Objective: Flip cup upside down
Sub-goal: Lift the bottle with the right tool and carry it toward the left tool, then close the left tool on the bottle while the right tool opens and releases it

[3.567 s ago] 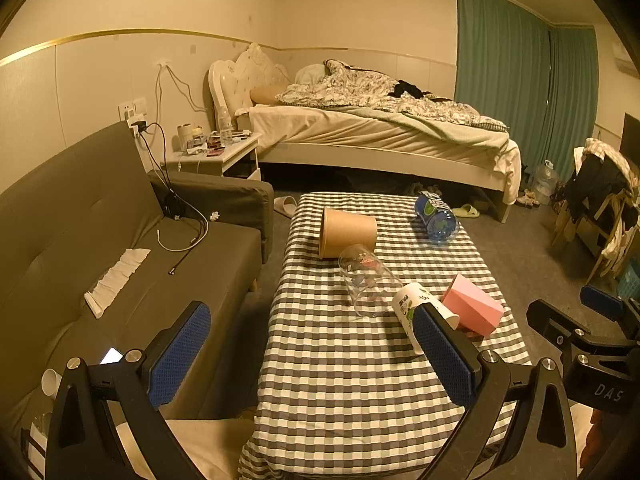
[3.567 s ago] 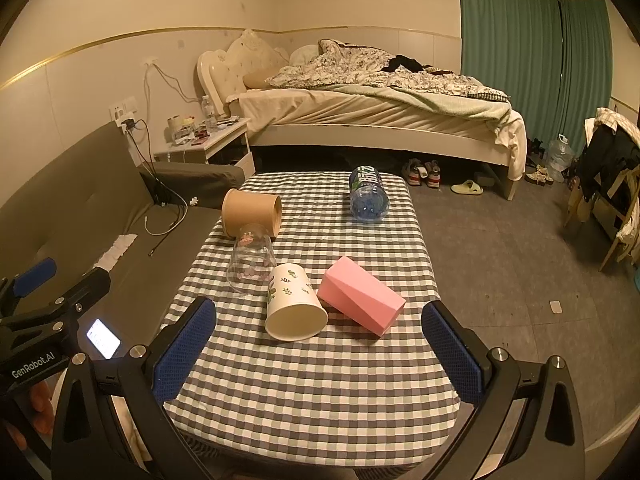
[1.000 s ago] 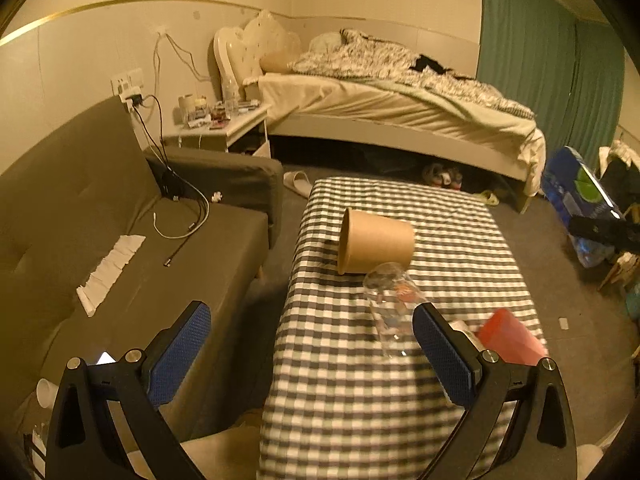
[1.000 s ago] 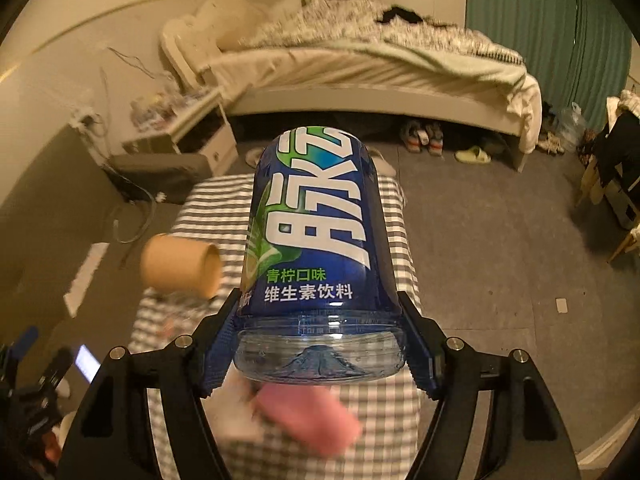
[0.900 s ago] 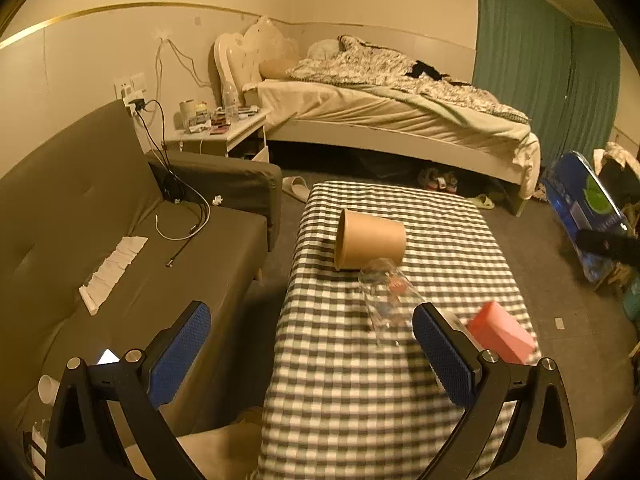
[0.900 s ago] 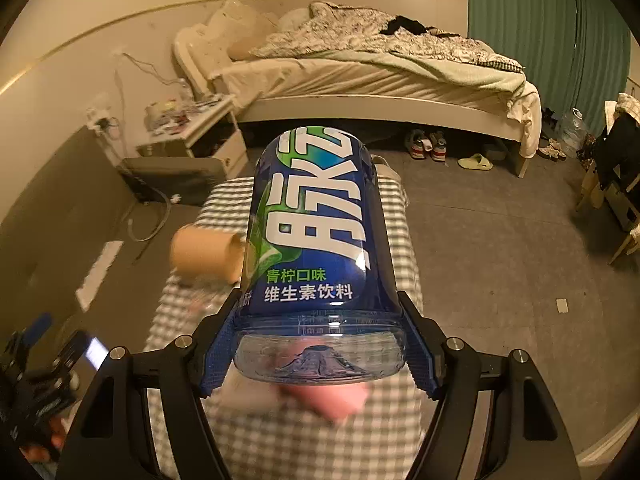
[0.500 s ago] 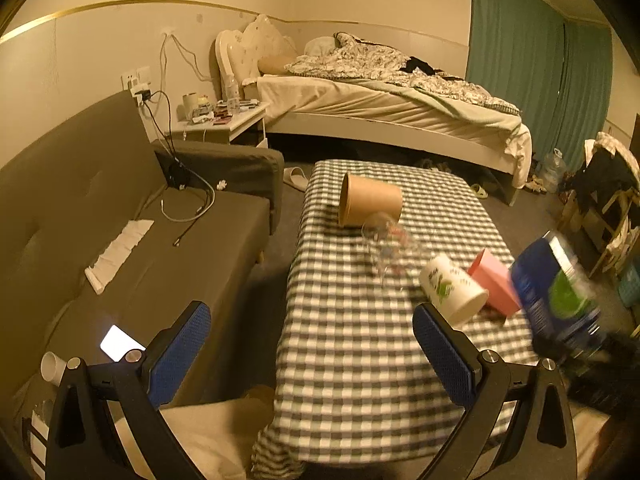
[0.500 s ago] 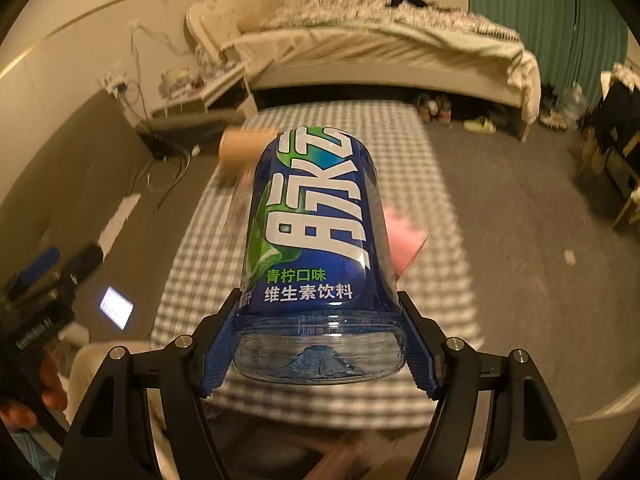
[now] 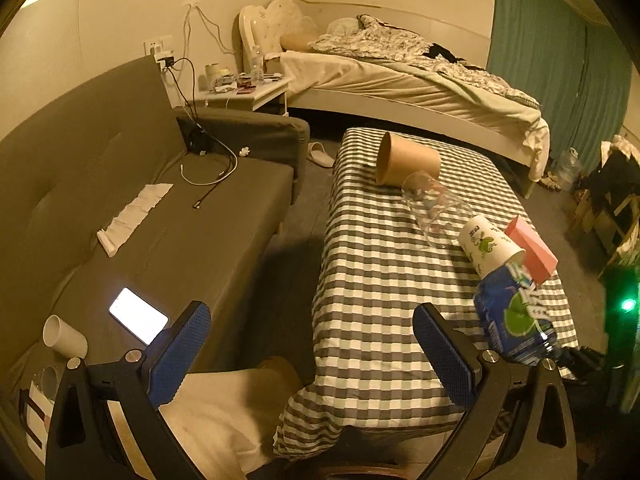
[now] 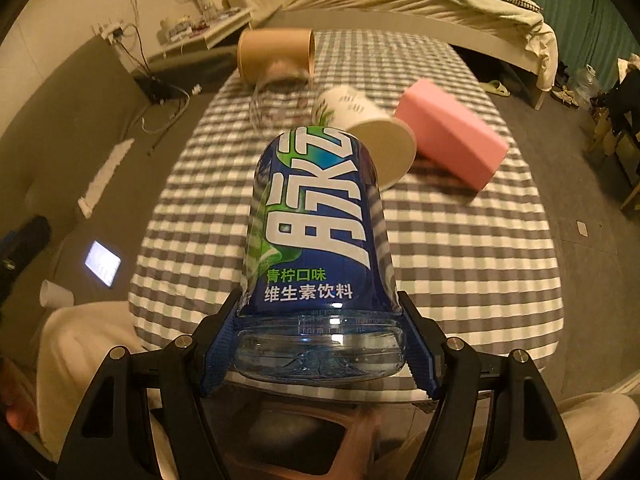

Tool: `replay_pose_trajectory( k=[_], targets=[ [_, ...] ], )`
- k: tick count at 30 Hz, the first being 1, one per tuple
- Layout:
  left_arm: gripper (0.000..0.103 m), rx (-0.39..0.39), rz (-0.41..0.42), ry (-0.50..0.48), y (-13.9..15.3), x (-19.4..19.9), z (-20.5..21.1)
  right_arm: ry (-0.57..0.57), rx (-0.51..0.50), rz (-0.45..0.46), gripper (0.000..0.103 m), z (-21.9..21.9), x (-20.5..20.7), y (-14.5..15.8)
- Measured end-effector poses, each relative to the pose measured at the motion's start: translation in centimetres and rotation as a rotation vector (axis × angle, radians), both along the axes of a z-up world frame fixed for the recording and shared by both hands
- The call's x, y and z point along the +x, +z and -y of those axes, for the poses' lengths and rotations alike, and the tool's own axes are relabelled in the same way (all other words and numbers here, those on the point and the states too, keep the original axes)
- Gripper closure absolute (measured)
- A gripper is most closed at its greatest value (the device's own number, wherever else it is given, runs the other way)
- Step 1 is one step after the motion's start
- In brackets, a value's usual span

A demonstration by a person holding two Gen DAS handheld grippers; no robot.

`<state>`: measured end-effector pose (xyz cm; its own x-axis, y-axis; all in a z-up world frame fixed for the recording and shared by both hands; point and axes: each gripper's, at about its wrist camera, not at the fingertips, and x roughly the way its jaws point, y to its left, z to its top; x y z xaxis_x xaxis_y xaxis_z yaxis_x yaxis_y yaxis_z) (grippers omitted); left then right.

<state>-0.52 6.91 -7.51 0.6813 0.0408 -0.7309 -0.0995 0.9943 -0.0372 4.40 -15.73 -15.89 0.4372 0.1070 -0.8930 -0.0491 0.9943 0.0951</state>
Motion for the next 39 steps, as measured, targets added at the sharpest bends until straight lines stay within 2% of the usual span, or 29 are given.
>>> replay_pose_trajectory(
  k=[8, 14, 15, 21, 28, 33, 39],
  targets=[
    [0.0, 0.017, -0.016, -0.001, -0.5, 0.4, 0.2, 0.007, -0.02, -0.045, 0.031, -0.7, 1.0, -2.5],
    [0.0, 0.04, -0.018, -0.017, -0.5, 0.9, 1.4, 0.01, 0.016, -0.042, 0.031, -0.2, 1.0, -2.5],
    [0.0, 0.046, -0.016, -0.021, -0.3, 0.9, 1.7, 0.005, 0.016, -0.038, 0.026, 0.0, 1.0, -2.3],
    [0.0, 0.052, 0.011, -0.033, 0.5, 1.0, 3.7, -0.018, 0.027, 0.067, 0.017, 2.3, -0.2, 1.3],
    [0.0, 0.035, 0.024, -0.092, 0.7, 0.3, 7.4, -0.091, -0.027, 0.208, 0.013, 6.6, -1.8, 5.3],
    [0.0, 0.012, -0.036, -0.12, -0.7, 0.0, 10.0, -0.157, -0.021, 0.252, 0.013, 10.2, -3.0, 5.9],
    [0.0, -0.063, -0.08, -0.159, -2.8, -1.0, 13.1, -0.212, 0.003, 0.25, 0.013, 13.7, -3.9, 5.0]
  ],
)
